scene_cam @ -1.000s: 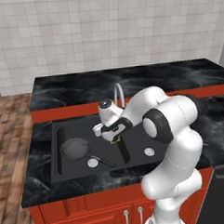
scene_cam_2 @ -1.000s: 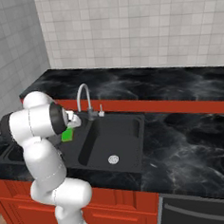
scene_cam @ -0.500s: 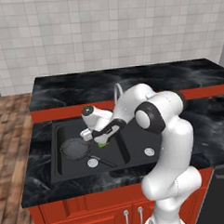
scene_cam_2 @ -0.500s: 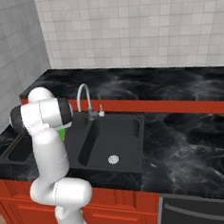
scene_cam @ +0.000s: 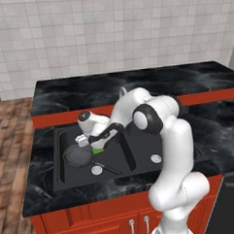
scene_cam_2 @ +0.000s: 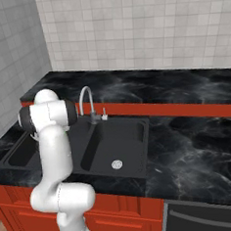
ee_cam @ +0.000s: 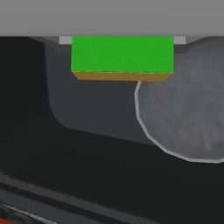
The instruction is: Pick the pan and sponge and place them into the sink. Then turn on the water.
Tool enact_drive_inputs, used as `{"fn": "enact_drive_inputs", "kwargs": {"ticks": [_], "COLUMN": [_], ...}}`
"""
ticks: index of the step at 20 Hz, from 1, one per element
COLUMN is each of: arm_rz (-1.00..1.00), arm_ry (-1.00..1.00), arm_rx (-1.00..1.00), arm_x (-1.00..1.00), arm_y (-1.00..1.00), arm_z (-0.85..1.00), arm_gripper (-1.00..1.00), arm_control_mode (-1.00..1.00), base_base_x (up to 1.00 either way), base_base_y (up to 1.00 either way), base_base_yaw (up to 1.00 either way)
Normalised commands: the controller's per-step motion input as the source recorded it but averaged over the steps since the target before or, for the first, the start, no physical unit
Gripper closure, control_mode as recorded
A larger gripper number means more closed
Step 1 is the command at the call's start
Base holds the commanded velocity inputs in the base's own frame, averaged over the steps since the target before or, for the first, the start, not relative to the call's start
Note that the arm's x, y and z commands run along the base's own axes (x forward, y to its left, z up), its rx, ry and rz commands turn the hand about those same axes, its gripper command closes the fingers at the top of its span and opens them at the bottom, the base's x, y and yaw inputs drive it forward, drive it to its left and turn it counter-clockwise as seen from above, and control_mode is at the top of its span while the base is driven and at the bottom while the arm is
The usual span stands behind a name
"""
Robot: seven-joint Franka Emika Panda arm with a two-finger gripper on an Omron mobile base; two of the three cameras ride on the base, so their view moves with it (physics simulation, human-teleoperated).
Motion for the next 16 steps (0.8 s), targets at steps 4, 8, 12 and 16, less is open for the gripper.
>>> {"fn": "enact_drive_inputs", "kwargs": {"ticks": [4, 8, 12, 16], "arm_rz": [0.00, 0.00, 0.00, 0.00], "arm_ry": [0.02, 0.03, 0.02, 0.02], "arm_rx": [0.00, -0.01, -0.04, -0.03], "arm_x": [0.27, 0.23, 0.26, 0.41], "arm_y": [0.47, 0.50, 0.39, 0.26], "arm_z": [-0.44, -0.63, -0.59, -0.49], "arm_gripper": [1.00, 1.00, 1.00, 1.00], "arm_control_mode": [-1.00, -1.00, -1.00, -1.00], "base_base_x": [0.00, 0.00, 0.00, 0.00], "base_base_y": [0.00, 0.00, 0.00, 0.00], "base_base_yaw": [0.00, 0.00, 0.00, 0.00]}}
